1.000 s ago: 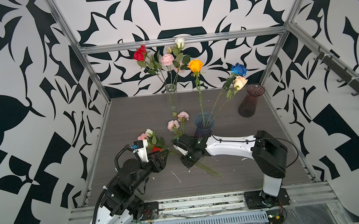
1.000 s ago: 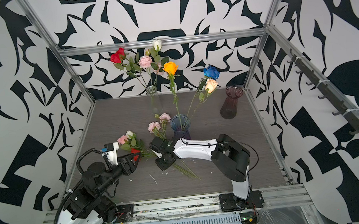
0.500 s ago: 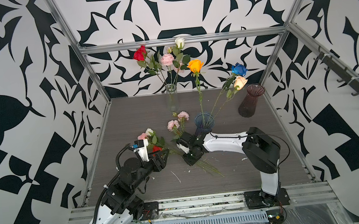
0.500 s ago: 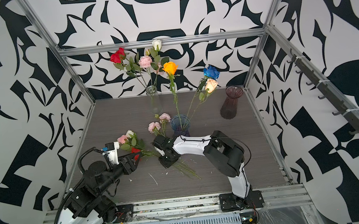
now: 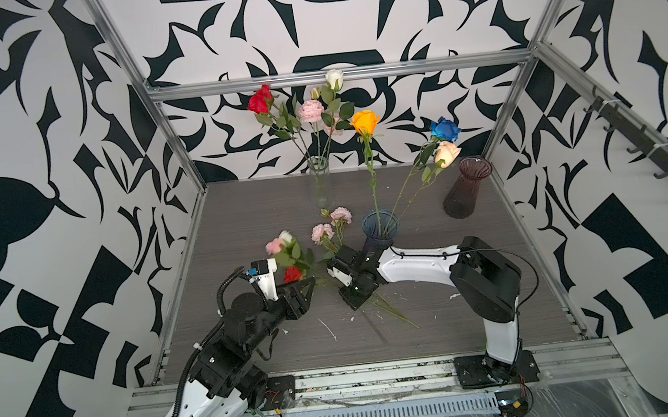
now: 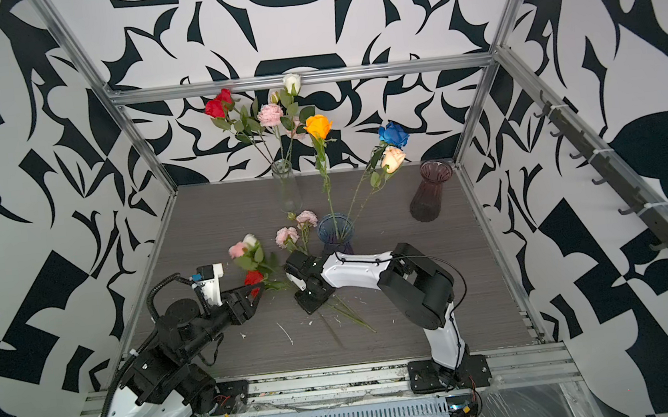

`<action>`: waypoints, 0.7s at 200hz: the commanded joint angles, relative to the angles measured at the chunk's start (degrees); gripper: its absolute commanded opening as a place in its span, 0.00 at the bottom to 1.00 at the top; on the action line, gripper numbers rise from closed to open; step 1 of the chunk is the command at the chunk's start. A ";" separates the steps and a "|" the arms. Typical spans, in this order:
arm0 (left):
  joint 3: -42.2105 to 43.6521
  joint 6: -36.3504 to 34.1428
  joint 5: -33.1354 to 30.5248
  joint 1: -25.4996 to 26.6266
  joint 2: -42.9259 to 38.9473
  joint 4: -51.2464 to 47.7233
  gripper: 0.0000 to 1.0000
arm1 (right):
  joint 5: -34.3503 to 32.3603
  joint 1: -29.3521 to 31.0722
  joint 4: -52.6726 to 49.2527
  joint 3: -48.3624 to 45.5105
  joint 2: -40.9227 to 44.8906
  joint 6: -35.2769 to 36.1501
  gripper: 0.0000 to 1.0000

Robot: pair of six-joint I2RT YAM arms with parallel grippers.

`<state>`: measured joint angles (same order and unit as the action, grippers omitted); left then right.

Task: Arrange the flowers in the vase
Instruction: 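Lift the pink rose upright by its stem with the right gripper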

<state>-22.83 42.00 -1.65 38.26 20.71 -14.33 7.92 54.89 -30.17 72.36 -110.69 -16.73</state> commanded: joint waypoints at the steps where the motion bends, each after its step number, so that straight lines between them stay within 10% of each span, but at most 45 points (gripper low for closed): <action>1: -0.07 0.45 0.33 -0.03 -0.53 0.88 0.65 | -0.13 0.30 -0.19 -0.44 1.67 0.35 0.00; 140: 0.62 5.97 4.99 -0.02 4.86 8.18 0.59 | 4.27 0.39 -2.12 2.19 21.58 -2.77 0.00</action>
<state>-22.83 45.76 1.34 38.26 23.94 -9.69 10.70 55.00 -32.12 73.56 -93.54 -17.08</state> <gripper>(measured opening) 0.591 0.046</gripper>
